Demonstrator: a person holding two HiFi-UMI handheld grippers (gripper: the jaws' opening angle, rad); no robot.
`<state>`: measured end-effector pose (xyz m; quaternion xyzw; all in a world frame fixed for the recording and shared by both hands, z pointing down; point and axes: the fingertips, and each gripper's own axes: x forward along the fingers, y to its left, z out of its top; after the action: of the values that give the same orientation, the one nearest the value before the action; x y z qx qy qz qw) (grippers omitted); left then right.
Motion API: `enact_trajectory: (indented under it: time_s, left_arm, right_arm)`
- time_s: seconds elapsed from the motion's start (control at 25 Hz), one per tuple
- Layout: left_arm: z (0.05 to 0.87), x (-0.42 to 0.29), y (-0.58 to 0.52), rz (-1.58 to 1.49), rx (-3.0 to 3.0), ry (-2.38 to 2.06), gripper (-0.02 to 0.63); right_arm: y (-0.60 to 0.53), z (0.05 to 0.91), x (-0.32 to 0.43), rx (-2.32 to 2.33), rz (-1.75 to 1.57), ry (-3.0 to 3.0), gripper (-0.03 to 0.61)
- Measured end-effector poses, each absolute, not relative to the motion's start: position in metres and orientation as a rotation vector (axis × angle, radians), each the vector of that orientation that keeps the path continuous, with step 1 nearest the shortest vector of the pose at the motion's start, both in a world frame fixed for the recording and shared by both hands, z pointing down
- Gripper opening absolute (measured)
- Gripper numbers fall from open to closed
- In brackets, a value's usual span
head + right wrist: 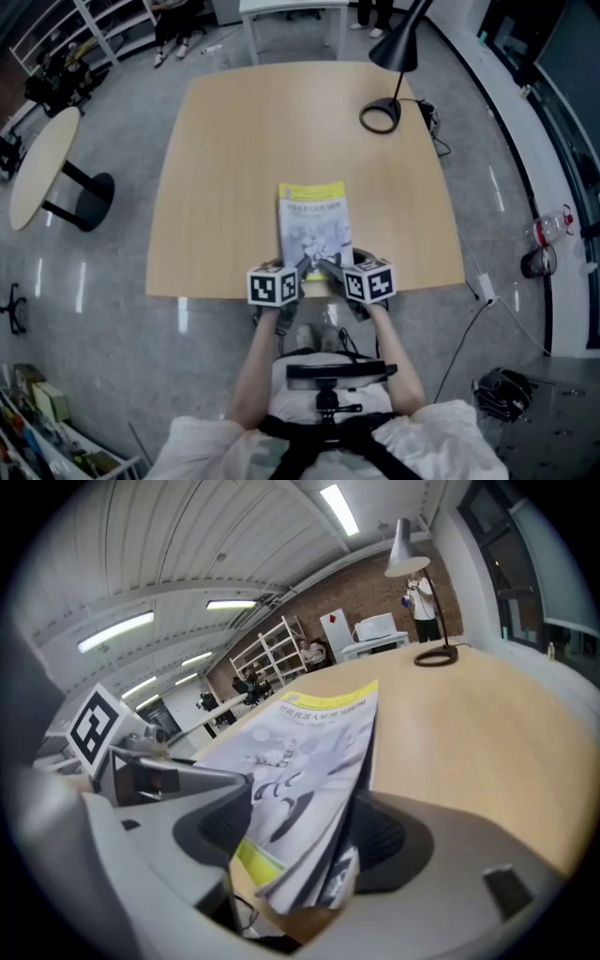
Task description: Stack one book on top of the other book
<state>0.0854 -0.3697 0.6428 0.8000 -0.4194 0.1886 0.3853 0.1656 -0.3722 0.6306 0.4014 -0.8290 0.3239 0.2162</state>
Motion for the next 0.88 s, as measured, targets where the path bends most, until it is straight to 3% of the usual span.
enact_trajectory:
  time_s: [0.36,0.48,0.6,0.88]
  left_arm:
    - [0.64,0.082,-0.373,0.477,2.042,-1.077,0.15]
    - [0.641,0.082,-0.372,0.476,2.041,-1.079,0.15]
    - [0.642,0.085,-0.373,0.472,2.044,-1.08,0.15]
    - [0.642,0.085,-0.372,0.474,2.043,-1.084,0.15]
  right_arm:
    - [-0.394,0.593,0.191,1.23,0.942,-2.351,0.325]
    - [-0.392,0.578,0.171,1.181,1.045,-2.444,0.206]
    - [-0.386,0.586,0.16,1.213,0.97,-2.387,0.008]
    - [-0.369,0.622,0.135,1.125,0.861,-2.199,0.0]
